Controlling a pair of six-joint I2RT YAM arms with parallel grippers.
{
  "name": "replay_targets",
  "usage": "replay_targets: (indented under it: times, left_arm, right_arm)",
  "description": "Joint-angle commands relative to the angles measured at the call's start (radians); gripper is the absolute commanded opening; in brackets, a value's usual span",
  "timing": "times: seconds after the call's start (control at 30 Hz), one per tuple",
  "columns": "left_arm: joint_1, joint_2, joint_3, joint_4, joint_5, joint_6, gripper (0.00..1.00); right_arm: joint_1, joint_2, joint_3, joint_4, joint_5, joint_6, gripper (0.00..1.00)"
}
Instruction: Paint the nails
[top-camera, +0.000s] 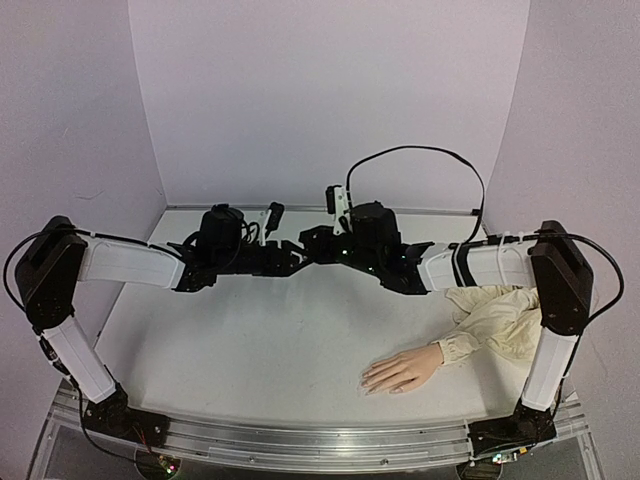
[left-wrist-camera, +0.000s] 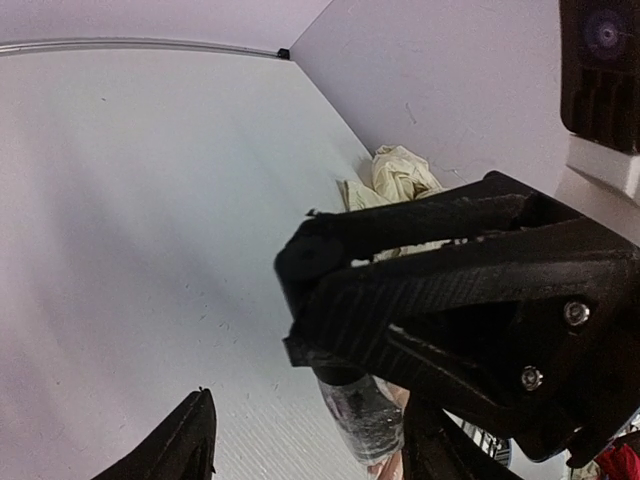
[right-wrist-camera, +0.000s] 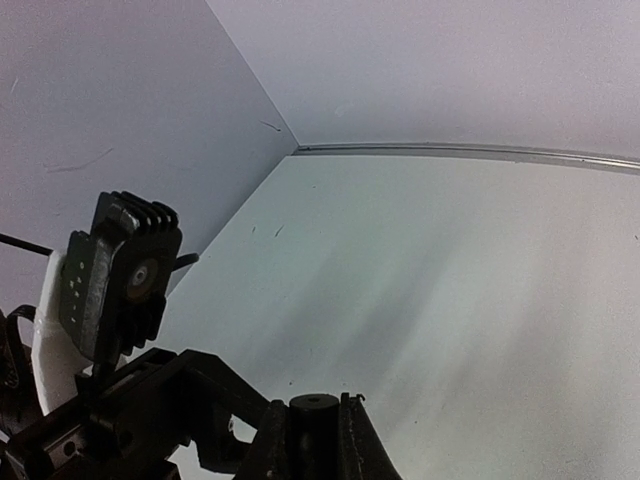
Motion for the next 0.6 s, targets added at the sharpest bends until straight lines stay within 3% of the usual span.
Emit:
replay_targets:
  times: [0.0,0.27,0.43,0.57]
  left_arm:
    - [-0.004,0.007,0.058,0.079,-0.013,-0.009,0.61]
    - [-0.006,0.009,0.058,0.076,-0.018,0.041,0.26]
    - [-0.008,0.012,0.062,0.061,-0.025,0.089,0.1]
    - [-0.03,-0.006,0.056,0.023,-0.079,0.221,0.01]
  right_arm:
    - [0.014,-0.038,0.039,0.0,0.062,0.002,0.0]
    - [0.019,-0.044,0.075,-0.085,0.039,0.042,0.0]
    - [0.019,-0.041,0.12,-0.178,0.011,0.067,0.0]
    - [0.018,-0.034,0.185,-0.327,-0.039,0.073,0.13]
